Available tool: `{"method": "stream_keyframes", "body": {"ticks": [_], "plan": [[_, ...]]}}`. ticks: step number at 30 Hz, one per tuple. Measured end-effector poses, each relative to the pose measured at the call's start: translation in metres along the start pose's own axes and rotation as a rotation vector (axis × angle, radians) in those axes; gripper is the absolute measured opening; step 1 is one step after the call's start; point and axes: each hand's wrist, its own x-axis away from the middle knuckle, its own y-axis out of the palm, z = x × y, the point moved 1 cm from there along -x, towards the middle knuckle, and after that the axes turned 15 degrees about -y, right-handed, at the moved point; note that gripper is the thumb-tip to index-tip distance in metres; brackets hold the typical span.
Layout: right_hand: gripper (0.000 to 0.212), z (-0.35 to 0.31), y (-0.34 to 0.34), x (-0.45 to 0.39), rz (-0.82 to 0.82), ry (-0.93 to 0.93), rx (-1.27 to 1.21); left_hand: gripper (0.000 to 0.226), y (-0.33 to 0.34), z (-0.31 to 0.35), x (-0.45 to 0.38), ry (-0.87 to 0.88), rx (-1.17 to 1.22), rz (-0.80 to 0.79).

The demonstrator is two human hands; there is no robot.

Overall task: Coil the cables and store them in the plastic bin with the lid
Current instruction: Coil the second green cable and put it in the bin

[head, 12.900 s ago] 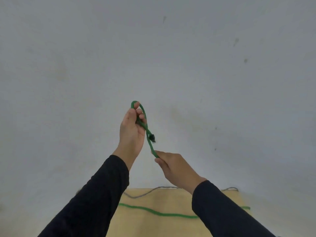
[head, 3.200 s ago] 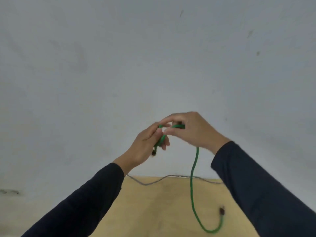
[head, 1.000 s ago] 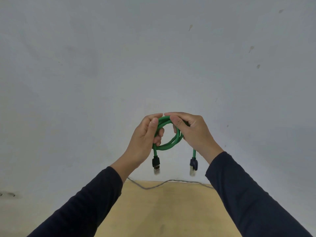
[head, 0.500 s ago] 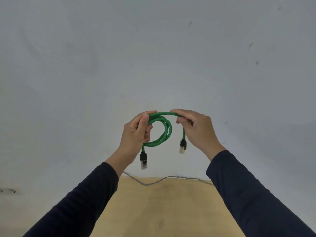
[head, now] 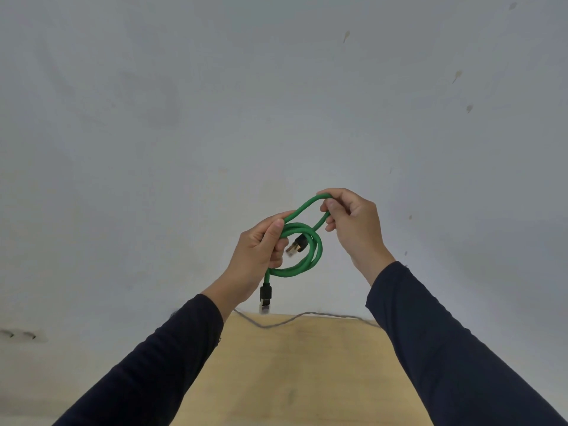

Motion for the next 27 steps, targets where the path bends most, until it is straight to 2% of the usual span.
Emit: {"method": "stream_keyframes", "body": {"ticks": [4, 8, 11, 17, 21, 23, 27], "plan": [[0.027, 0.004, 0.004, 0.000, 0.008, 0.067, -0.069, 0.028, 0.001, -0.002, -0.003, -0.007, 0.009, 0.010], [0.027, 0.012, 0.011, 0.008, -0.052, 0.201, -0.173, 0.029, -0.001, -0.001, -0.008, 0.048, -0.011, 0.107], [0.025, 0.017, 0.016, 0.013, -0.074, 0.229, -0.189, 0.028, -0.003, -0.003, -0.010, 0.064, -0.026, 0.168], [0.032, 0.018, 0.026, 0.015, -0.221, 0.276, -0.237, 0.030, -0.006, -0.003, -0.015, -0.034, 0.239, -0.021], [0.030, 0.019, 0.033, 0.021, -0.252, 0.270, -0.348, 0.030, -0.010, 0.000, -0.021, -0.006, 0.180, 0.050], [0.036, 0.020, 0.040, 0.026, -0.178, 0.219, -0.260, 0.029, -0.010, -0.001, -0.023, 0.000, 0.194, 0.105], [0.040, 0.029, 0.059, 0.043, -0.012, -0.017, 0.105, 0.029, -0.006, -0.009, -0.026, -0.014, 0.169, 0.157]]}}
